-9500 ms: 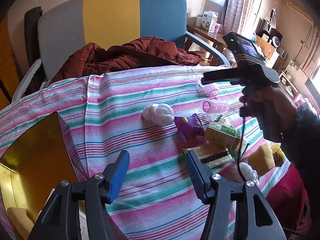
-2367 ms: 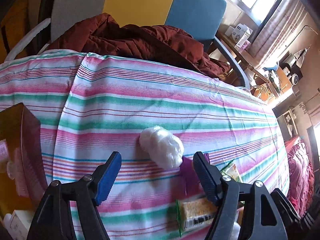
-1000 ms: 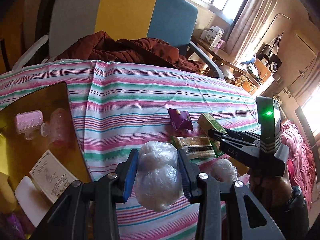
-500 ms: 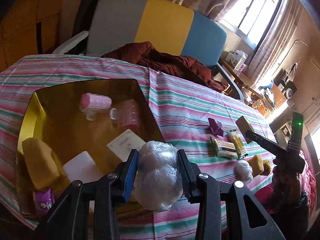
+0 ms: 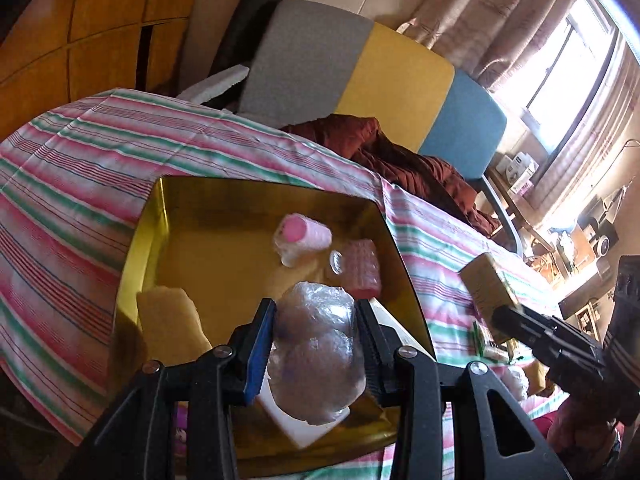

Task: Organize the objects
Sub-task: 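Carry the cotton ball and green box into the gold tray, open both tools, then withdraw both tools from the tray toward the remaining items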

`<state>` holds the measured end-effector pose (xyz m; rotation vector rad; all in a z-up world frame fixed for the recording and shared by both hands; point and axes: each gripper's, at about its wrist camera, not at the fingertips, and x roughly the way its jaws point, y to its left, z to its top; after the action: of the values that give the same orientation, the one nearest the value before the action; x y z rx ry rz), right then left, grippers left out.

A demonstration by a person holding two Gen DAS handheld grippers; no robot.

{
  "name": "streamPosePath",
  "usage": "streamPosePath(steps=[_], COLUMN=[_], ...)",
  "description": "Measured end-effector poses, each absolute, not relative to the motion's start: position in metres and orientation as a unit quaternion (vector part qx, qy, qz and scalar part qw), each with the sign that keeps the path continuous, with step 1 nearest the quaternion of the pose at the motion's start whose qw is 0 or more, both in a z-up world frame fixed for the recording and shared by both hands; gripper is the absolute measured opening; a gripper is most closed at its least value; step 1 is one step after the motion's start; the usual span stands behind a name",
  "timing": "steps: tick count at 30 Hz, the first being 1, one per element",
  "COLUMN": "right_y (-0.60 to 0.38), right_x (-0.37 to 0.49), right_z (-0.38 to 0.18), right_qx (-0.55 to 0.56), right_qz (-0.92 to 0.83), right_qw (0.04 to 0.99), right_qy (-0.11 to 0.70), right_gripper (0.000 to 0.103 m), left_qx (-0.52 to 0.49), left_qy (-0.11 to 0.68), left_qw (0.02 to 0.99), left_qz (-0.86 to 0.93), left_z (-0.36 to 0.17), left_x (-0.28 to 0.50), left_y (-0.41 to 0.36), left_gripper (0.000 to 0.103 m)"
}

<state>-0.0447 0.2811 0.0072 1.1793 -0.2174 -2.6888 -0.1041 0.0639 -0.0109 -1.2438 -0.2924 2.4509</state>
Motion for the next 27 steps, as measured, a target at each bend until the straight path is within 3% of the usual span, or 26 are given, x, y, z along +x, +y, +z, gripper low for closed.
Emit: streamPosePath(steps=[6, 7, 8, 9, 13, 15, 17, 27], right_y=[0.235, 0.231, 0.229, 0.227, 0.223, 0.223, 0.223, 0.2], right_x=[-0.075, -0.078, -0.079, -0.077, -0.07, -0.063, -0.056, -0.01], right_z=[0.001, -0.001, -0.003, -0.006, -0.015, -0.016, -0.019, -0.012], right_qx=[0.409, 0.413, 0.416, 0.416, 0.428, 0.425, 0.416, 0.331], right_qz=[-0.903, -0.901, -0.899, -0.9, -0.895, -0.896, -0.901, -0.94], right_qw=[0.112, 0.116, 0.114, 0.112, 0.112, 0.113, 0.111, 0.032], right_qy=[-0.072, -0.073, -0.073, -0.069, -0.061, -0.059, -0.054, 0.076], right_gripper=[0.036, 0.042, 0.059, 0.068, 0.072, 0.089, 0.099, 0.103], left_qx=[-0.445, -0.449, -0.452, -0.456, -0.46, -0.458, -0.454, -0.411], left_qy=[-0.133, -0.138, -0.144, -0.149, -0.146, -0.133, -0.119, -0.054], left_qw=[0.187, 0.179, 0.174, 0.173, 0.156, 0.149, 0.142, 0.108], left_qz=[0.866, 0.865, 0.863, 0.86, 0.862, 0.867, 0.872, 0.904], left_z=[-0.013, -0.015, -0.018, -0.021, -0.03, -0.032, -0.034, -0.027], left_x=[-0.13, -0.132, -0.132, -0.131, -0.118, -0.107, -0.099, -0.063], left_y=[0.053, 0.05, 0.046, 0.043, 0.03, 0.027, 0.027, 0.039], left_gripper=[0.055, 0.057, 0.059, 0.059, 0.059, 0.059, 0.059, 0.059])
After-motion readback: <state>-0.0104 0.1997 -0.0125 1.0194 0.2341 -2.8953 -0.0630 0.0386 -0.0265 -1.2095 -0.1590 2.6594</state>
